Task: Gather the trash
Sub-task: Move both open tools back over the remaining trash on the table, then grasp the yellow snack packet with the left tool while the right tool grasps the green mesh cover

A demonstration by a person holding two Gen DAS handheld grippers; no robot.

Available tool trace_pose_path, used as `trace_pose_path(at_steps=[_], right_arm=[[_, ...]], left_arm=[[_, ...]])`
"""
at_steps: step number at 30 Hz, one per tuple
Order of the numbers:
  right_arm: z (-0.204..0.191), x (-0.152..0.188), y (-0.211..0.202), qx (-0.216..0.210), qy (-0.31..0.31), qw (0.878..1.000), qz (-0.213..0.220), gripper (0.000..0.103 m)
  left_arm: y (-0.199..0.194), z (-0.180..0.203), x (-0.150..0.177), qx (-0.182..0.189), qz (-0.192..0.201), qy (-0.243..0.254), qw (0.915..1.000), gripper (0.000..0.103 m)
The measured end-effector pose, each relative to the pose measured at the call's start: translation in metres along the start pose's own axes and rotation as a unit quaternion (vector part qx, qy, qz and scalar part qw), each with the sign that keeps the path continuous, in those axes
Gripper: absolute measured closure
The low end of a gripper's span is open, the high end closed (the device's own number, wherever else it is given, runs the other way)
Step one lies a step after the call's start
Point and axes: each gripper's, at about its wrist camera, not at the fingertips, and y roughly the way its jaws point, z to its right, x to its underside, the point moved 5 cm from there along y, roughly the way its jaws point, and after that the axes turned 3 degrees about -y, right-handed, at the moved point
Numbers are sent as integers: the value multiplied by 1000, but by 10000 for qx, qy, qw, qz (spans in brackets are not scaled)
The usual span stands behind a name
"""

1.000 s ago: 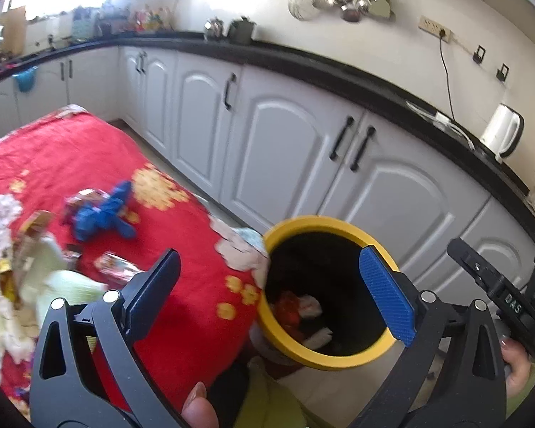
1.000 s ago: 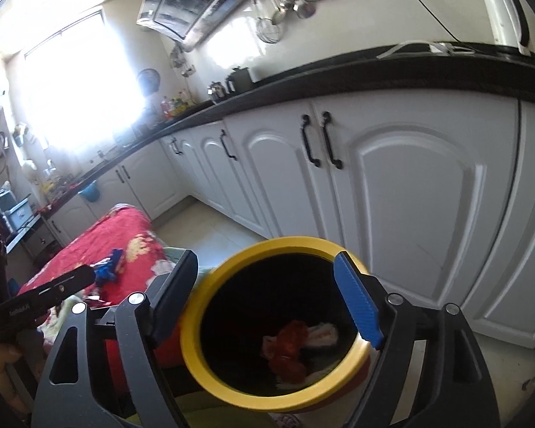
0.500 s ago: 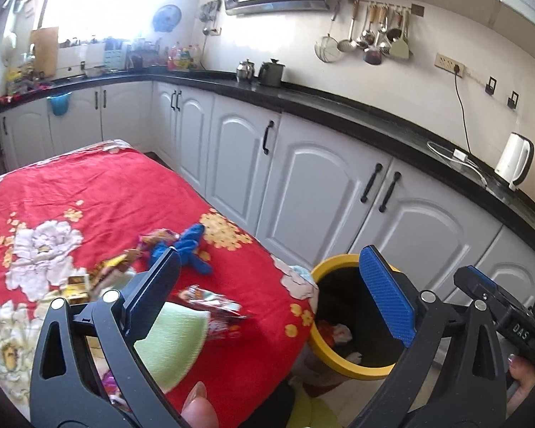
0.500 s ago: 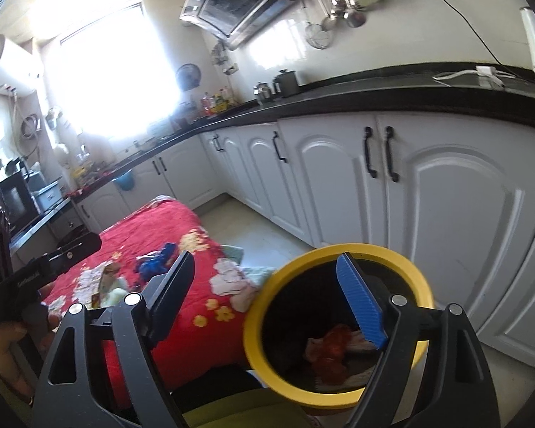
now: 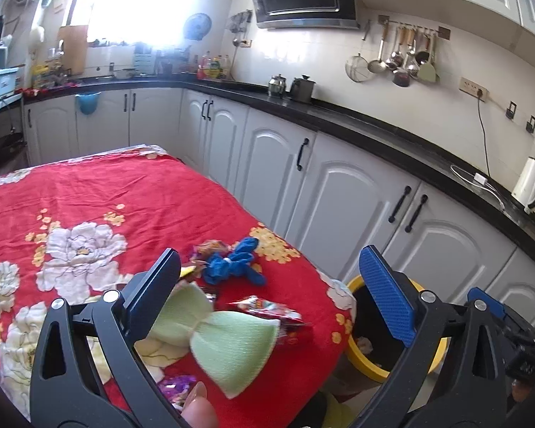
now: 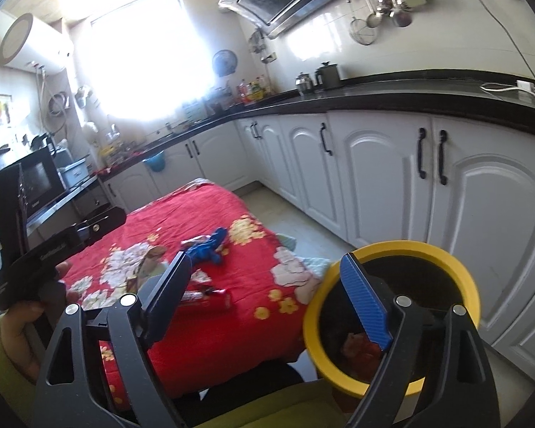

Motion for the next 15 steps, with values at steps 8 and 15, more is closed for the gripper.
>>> trace_pose_path(at_steps=[8, 15], right_arm=[[-35, 1, 12, -226, -235, 9993, -157, 19], [-69, 12, 33, -468, -470, 9969, -423, 19]], left_arm=[[2, -31, -5, -104, -57, -102, 9999, 11], [9, -78, -8, -336, -207, -370, 9985, 11]])
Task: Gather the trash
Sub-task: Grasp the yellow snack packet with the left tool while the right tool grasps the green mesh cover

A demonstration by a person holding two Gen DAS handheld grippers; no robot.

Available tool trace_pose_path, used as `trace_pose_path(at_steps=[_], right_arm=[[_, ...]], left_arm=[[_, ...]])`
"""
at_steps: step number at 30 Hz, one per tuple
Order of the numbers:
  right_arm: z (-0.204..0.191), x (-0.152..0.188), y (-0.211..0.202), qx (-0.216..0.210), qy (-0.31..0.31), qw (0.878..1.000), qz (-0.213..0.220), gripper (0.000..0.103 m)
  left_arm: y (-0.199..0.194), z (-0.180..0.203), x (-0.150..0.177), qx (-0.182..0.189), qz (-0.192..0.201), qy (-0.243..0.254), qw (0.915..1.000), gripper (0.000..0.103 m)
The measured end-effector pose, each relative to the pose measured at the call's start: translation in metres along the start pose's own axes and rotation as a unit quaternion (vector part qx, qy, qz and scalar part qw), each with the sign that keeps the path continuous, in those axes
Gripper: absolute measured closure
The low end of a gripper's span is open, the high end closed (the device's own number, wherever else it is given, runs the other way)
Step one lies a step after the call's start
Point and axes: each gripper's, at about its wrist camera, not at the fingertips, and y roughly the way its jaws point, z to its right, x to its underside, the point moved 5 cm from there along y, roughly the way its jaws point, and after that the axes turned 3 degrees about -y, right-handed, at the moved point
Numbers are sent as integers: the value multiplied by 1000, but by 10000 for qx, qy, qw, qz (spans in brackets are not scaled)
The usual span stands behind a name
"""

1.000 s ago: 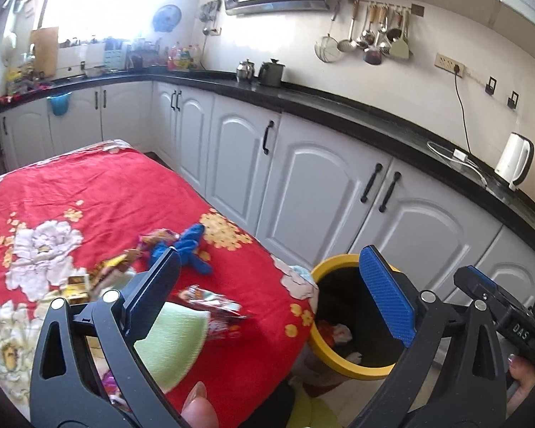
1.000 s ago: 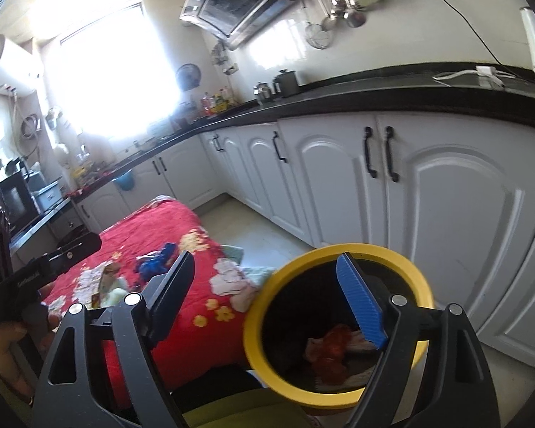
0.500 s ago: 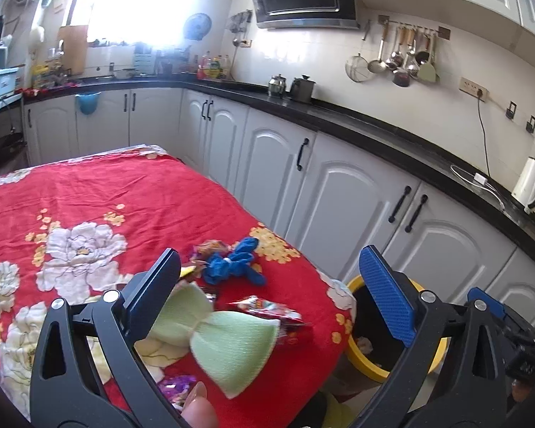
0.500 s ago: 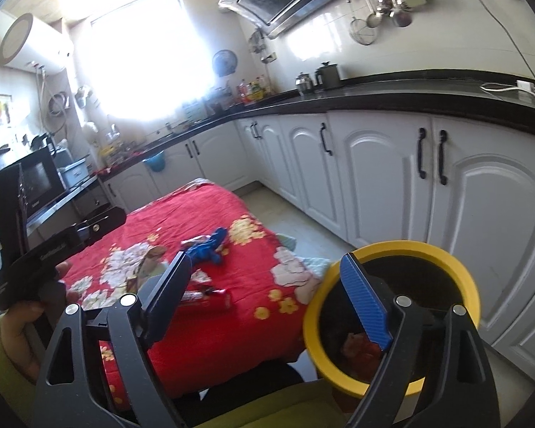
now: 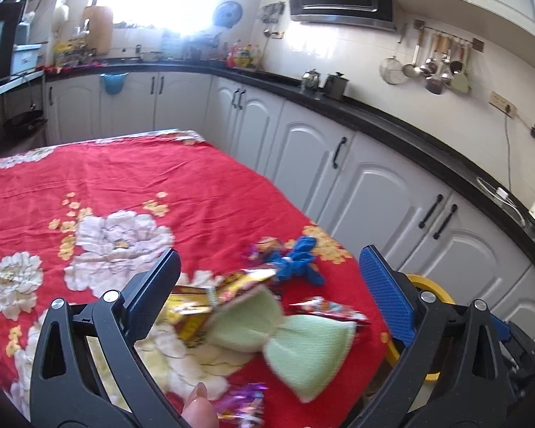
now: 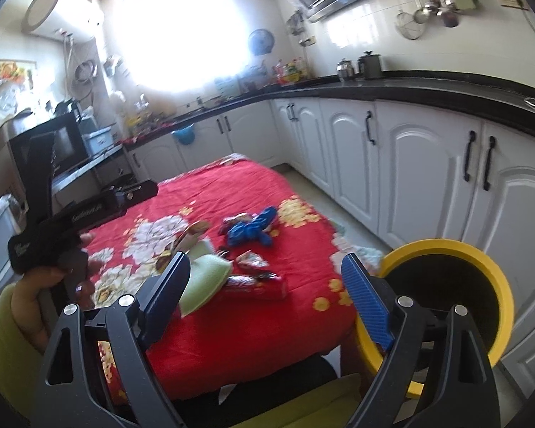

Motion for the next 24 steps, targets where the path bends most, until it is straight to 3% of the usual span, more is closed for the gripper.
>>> trace_pose_path(at_steps=[7, 12, 17, 24], right_arm=[[-31, 11, 38, -301, -107, 9986, -421, 19], [-47, 20, 66, -405, -201, 9964, -718, 19], [-53, 27, 86, -445, -200, 9945, -928, 21], [-55, 35, 106, -610, -132, 9917, -1123, 31]], left_arm=[[20, -48, 2, -3, -388, -7, 9992, 11], [36, -71, 9, 331, -743, 134, 9966, 11], [52, -78, 19, 645, -1009, 381, 9921, 11], [74, -78, 33, 990, -1370, 847, 9820, 14]])
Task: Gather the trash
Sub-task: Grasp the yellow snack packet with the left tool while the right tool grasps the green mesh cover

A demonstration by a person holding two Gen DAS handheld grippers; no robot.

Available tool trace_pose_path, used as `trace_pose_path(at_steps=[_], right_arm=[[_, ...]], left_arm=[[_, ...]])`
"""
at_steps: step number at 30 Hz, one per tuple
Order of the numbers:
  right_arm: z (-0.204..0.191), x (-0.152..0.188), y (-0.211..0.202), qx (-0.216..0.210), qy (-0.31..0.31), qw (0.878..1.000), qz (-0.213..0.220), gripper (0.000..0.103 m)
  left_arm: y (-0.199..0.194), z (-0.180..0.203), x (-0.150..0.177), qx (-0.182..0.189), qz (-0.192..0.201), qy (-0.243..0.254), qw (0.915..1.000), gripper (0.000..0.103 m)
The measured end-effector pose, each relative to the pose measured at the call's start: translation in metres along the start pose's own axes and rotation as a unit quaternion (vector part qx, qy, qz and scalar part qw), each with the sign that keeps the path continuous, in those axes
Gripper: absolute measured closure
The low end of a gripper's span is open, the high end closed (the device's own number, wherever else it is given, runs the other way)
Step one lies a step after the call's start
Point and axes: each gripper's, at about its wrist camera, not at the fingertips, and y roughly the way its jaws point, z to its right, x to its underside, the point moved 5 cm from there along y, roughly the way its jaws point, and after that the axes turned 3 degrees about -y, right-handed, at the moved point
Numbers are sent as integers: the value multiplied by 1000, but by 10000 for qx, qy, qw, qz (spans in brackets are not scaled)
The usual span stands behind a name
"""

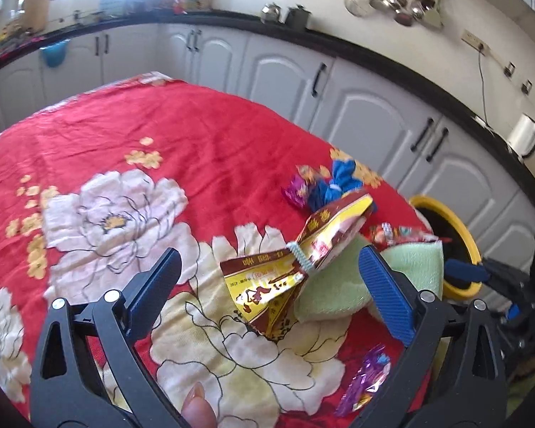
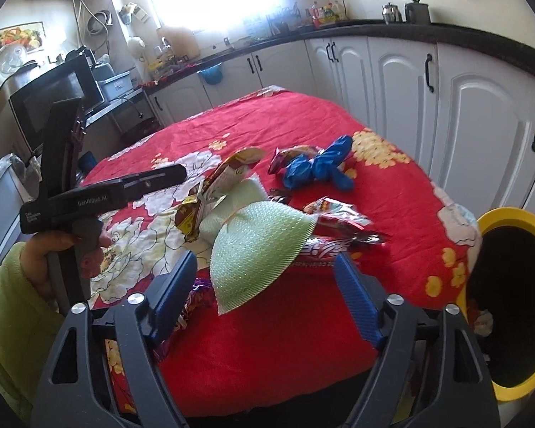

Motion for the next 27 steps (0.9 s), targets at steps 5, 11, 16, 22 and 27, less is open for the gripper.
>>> trace_pose_path(at_steps=[5, 11, 16, 22, 27], right_arm=[[6, 0, 11, -174, 212, 9996, -102, 37], [9, -6, 19, -399, 408, 9982, -204, 52], [3, -8, 18, -436, 319, 9984, -166, 68], [4, -8, 14, -434, 337, 9984, -150, 70], [3, -9, 9, -440, 318, 9985, -103, 71]], left_arm=[[10, -6, 0, 331, -147, 29, 9993, 16], [21, 8, -7, 545, -318, 515, 9967, 16], [32, 23, -5, 547, -541, 996, 9920, 28], [30, 22, -8, 738, -480, 846, 9925, 61], [29, 14, -4, 629, -534, 648, 9945, 77]])
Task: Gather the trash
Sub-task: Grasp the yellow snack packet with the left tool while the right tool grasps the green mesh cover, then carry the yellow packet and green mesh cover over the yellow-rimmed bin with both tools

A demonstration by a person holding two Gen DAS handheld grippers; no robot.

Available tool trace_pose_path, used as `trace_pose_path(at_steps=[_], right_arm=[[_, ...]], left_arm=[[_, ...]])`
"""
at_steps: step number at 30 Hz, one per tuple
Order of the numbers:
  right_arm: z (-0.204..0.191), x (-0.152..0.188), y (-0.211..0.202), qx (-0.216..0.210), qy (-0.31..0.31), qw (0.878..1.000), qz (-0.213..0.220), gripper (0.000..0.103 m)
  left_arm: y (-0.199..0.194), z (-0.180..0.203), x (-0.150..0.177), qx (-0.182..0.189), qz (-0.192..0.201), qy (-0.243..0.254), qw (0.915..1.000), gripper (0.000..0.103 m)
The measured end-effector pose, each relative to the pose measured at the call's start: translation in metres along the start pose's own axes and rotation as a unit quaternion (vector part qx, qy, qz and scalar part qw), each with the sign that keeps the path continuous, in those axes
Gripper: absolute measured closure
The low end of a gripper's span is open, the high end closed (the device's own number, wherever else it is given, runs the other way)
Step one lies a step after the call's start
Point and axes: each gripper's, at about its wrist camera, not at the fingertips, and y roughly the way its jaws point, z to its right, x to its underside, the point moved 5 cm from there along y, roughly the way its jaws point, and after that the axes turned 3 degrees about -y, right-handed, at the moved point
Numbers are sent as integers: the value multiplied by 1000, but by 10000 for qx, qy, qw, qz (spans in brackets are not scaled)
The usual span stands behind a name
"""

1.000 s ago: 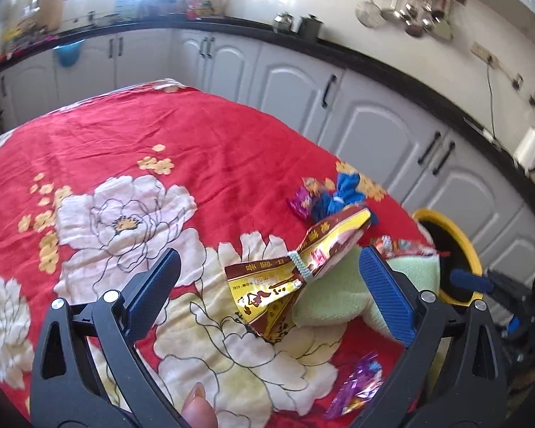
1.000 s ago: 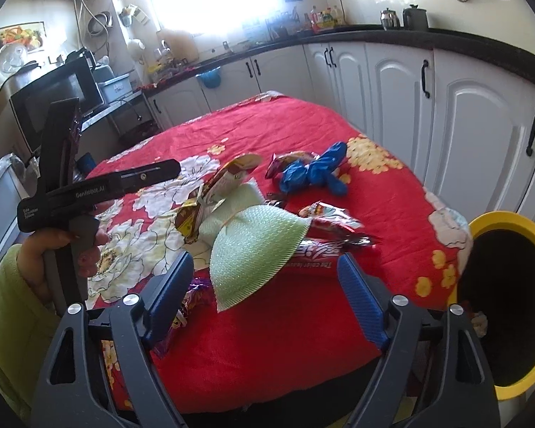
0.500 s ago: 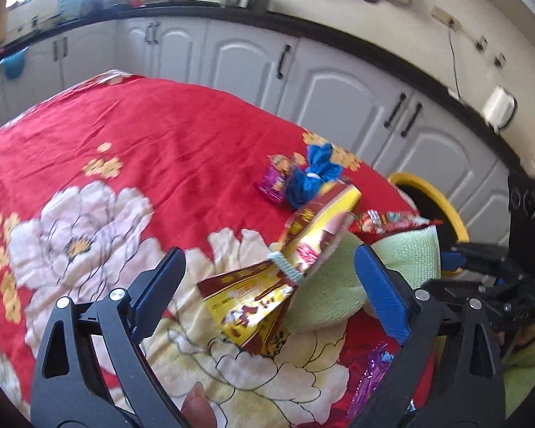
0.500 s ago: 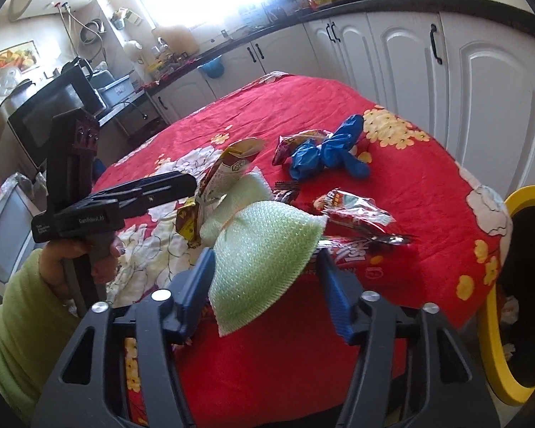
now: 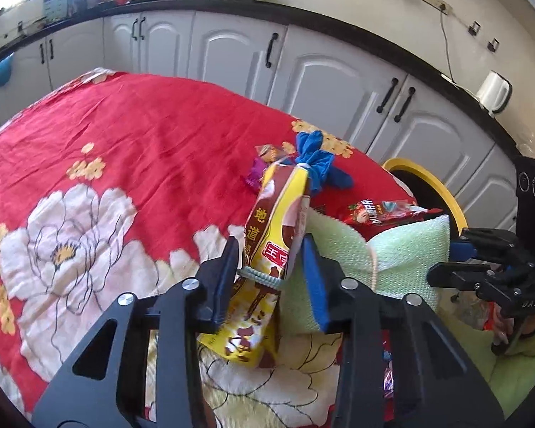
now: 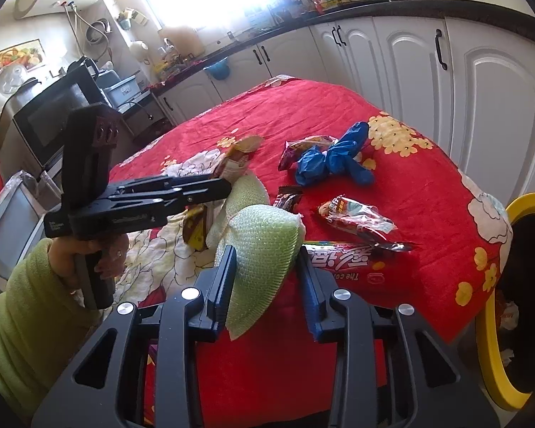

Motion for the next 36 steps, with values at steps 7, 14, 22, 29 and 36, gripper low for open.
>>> trace_pose_path(at_steps=[7, 14, 22, 29, 36], right_arm=[[-4, 1, -5, -23, -142, 9999, 58, 75], [-9, 0, -19, -38, -182, 9995, 266, 76], [-13, -11, -50, 80, -327, 9968, 719, 76], [1, -18, -75, 122, -183, 9947, 1000, 77], [19, -23, -99, 177, -66, 9921, 1242, 77]], left_arm=[[-21, 0, 5, -302, 405, -430, 9978, 78], [-55, 16, 1, -528, 1014, -648, 9913, 78], [-87, 38, -11, -475, 1562, -819, 9832, 78], [-97, 61, -15, -461, 1751, -876, 9796, 78], [-102, 88, -20, -425, 1855, -737, 9790, 78]])
